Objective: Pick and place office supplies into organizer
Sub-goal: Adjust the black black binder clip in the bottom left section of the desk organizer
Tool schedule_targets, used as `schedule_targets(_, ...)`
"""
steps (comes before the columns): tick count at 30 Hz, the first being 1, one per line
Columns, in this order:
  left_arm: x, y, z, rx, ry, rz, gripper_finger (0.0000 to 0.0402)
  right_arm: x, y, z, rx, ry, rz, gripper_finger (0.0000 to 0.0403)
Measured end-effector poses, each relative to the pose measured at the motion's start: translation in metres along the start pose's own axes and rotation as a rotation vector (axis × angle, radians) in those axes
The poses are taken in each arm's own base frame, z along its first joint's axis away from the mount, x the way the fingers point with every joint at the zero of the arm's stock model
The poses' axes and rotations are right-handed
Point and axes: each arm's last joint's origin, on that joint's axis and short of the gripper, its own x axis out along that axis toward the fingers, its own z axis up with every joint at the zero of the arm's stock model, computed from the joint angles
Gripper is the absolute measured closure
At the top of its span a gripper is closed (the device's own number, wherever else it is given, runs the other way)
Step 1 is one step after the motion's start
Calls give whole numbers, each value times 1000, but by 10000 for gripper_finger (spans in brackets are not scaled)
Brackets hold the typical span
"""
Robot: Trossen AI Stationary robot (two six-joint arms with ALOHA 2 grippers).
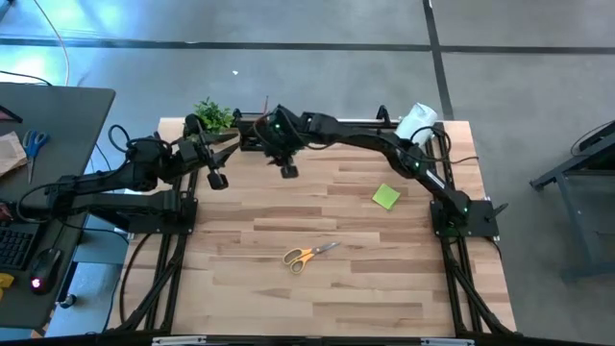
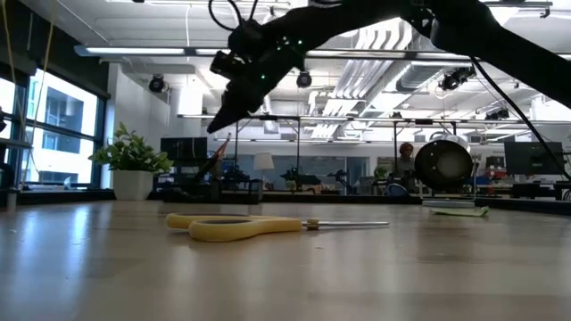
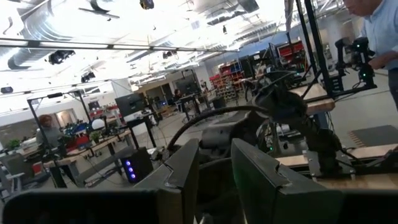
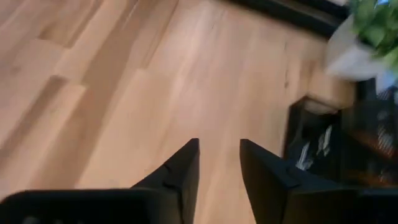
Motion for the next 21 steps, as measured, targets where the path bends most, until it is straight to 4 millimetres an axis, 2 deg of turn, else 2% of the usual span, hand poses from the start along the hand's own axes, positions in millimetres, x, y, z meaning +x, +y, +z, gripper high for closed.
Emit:
schedule_targets(3,0,0,0,-4,0,-1,318,15,-12,-9,-23,-38,-39,323)
schedule_targets(9,0,0,0,3,-2,1,318,40,-45,-50,66,-35,-102,395)
schedule_targets(11,0,1,1,8,-14,6,318,39,-53,-57,107,-14,-137,396)
schedule_targets(15,0,1,3,1,-34,13,318,27,-64,-52,118,-113,-127,382)
schedule_targets(21,0,1,-1,2,20,28,318,15,-58,-45,179,-80,-82,398)
